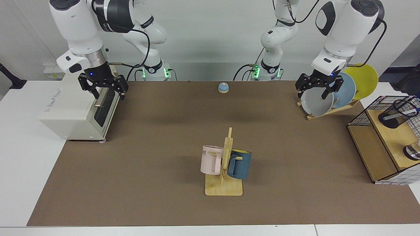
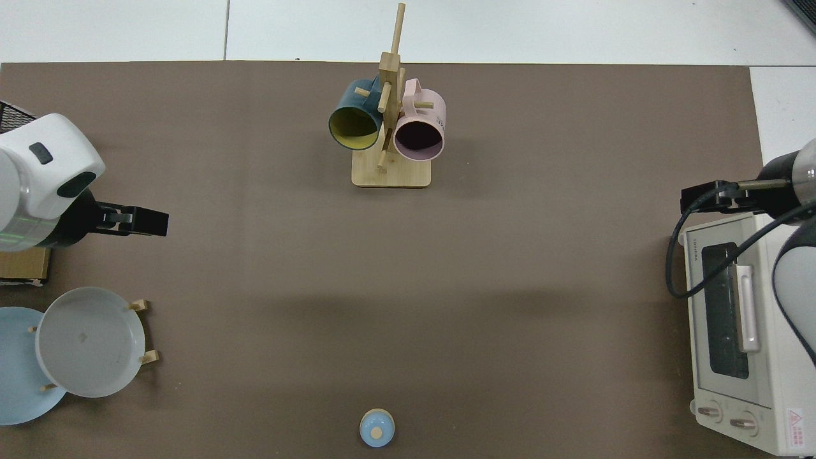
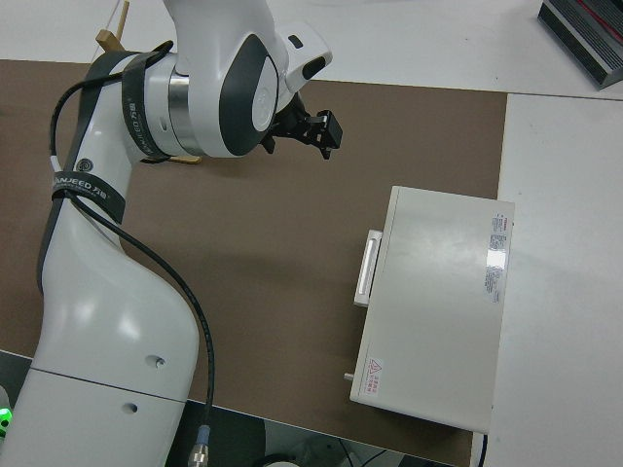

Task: Put markers into pen holder

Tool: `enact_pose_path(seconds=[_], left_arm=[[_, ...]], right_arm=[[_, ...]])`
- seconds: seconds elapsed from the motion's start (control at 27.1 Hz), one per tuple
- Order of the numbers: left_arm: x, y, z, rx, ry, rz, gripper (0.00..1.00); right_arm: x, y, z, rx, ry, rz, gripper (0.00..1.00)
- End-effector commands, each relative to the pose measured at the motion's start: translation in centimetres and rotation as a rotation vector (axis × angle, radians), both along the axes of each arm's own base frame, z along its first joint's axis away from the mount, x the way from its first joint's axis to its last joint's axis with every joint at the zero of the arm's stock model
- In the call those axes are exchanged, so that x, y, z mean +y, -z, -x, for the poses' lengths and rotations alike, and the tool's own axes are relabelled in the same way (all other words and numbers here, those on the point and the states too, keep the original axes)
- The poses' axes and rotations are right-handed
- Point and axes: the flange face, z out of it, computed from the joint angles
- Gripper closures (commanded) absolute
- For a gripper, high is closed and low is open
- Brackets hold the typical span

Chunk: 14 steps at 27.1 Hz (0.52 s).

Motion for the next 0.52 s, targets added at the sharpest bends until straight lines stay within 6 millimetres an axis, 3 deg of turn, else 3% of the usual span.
enact_pose_path(seconds=[0.0,0.22,0.48], left_arm=[[-0.2,-1.0,0.3,-0.003,-0.009,0.018,0.00],[0.9,-2.2,-0.1,-0.032,-0.020,0.038,0.00],[-0.1,-2.8,-0.5,-0.036,0.010,0.042,0.00]], right_arm=[[-0.2,-0.1,0.3,0.015,-0.018,-0.005,0.00],[-0.2,-0.1,0.3,0.015,-0.018,-0.005,0.00],[-0.2,-0.1,0.3,0.015,-0.018,-0.005,0.00]])
